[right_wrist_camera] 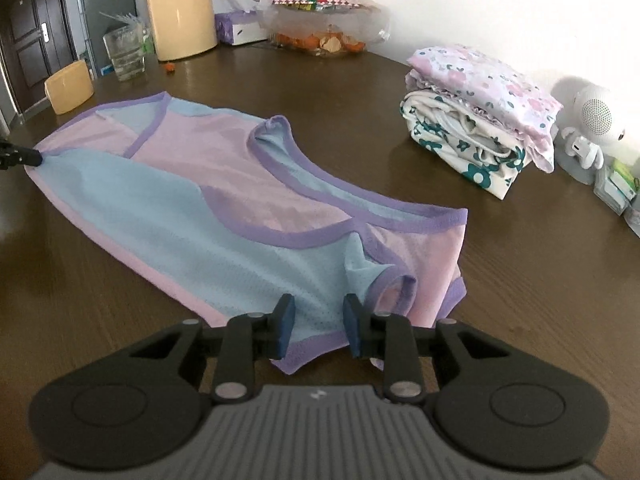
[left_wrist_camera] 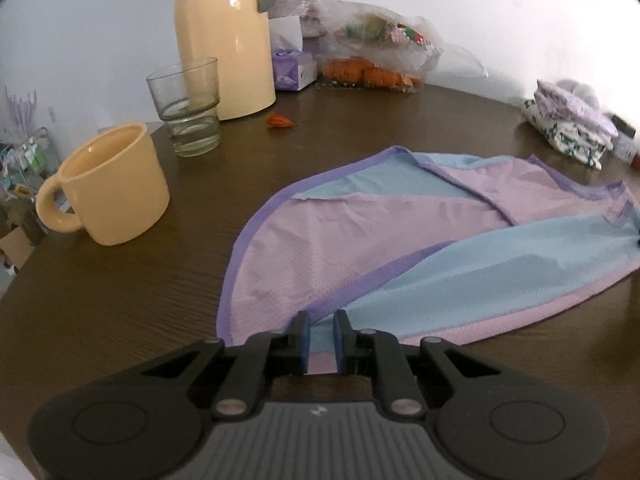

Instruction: Fold clothes

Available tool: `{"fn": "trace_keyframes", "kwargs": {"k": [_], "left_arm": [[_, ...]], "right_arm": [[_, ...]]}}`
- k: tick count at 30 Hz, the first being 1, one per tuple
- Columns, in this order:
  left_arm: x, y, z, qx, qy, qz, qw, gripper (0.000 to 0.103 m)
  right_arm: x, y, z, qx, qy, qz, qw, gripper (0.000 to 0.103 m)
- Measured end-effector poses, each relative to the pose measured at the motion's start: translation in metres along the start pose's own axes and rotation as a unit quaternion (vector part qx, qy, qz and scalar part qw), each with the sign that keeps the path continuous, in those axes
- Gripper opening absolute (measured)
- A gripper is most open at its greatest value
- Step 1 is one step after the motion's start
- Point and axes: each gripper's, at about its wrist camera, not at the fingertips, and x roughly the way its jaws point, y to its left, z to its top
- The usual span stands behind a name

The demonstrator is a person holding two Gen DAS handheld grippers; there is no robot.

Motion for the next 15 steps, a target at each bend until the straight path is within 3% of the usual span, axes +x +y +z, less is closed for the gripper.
{"fn": "trace_keyframes", "kwargs": {"k": [8, 10, 11, 12, 15], "left_arm": [[0.0, -0.002, 0.006, 0.01, 0.016, 0.013, 0.9997, 0.013], [-0.007, -0.007, 0.017, 0.023, -0.003, 0.007, 0.9997, 0.021], [-0.01, -0.01, 0.024, 0.03, -0.013, 0.003, 0.9995, 0.032], [-0.015, -0.014, 0.032, 0.035, -0.028, -0.002, 0.999, 0.051], [-0.022, -0.027, 0.063, 0.053, -0.062, -0.017, 0.9965, 0.082]], "right_arm": [[-0.009, 0.007, -0.007, -0.005, 0.014, 0.005, 1.0, 0.027], [-0.017, 0.002, 0.0, 0.009, 0.005, 0.023, 1.0, 0.028], [-0.021, -0.001, 0.003, 0.017, 0.0, 0.031, 0.999, 0.028], [-0.025, -0.004, 0.007, 0.024, -0.004, 0.04, 0.999, 0.033], [-0.045, -0.011, 0.028, 0.015, -0.039, 0.01, 0.999, 0.061]]}}
